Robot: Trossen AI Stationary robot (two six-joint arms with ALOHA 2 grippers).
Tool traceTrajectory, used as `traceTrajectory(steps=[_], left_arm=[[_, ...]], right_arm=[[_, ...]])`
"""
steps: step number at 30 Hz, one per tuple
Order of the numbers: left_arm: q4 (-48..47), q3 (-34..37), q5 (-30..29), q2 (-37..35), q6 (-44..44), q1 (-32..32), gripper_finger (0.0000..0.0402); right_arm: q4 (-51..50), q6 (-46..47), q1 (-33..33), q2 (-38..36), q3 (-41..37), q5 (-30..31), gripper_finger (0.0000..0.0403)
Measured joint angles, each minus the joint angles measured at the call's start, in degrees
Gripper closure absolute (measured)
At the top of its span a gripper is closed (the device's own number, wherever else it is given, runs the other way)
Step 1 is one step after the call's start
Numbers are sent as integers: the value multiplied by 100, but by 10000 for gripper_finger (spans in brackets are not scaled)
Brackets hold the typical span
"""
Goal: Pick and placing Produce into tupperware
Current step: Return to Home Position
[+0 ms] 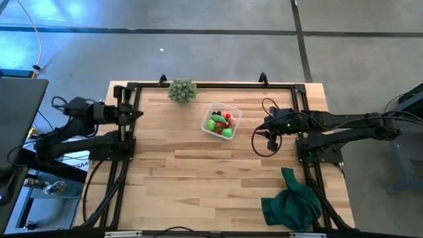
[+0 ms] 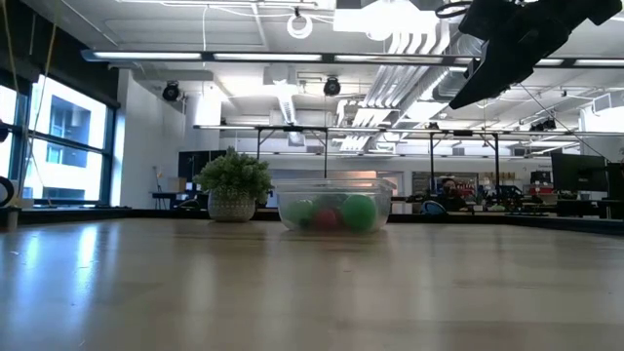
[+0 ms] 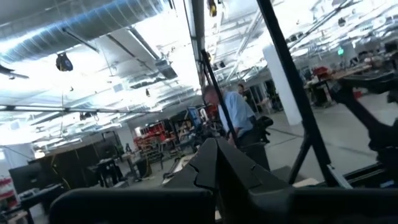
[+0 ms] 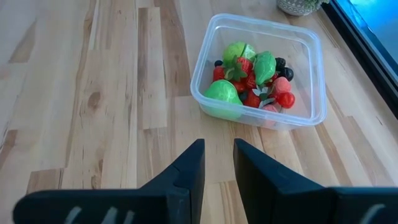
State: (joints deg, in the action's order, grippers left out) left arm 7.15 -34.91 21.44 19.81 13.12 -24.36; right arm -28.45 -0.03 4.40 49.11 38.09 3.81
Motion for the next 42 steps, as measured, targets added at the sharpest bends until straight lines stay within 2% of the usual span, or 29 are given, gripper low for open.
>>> traceTrajectory(steps=[9, 15, 23, 26, 35, 42], left_arm=[[-149, 1040, -12, -1360, -458, 0, 401], [-258, 1568, -329, -1964, -636, 0, 401], [-195, 1966, -582, -1943, -719, 0, 401], [72, 2173, -800, -1950, -762, 2, 401], [36, 2964, -1505, -1943, -922, 2, 401], [40, 3395, -1632, -1943, -1107, 1, 401]], right_arm=[[1, 2, 0, -1, 0, -4, 327], [0, 0, -2, 0, 0, -31, 327], [0, 2, 0, -1, 0, -24, 327], [0, 0, -2, -1, 0, -22, 327], [0, 2, -2, -1, 0, -20, 327], [0, 1, -1, 1, 0, -19, 327]])
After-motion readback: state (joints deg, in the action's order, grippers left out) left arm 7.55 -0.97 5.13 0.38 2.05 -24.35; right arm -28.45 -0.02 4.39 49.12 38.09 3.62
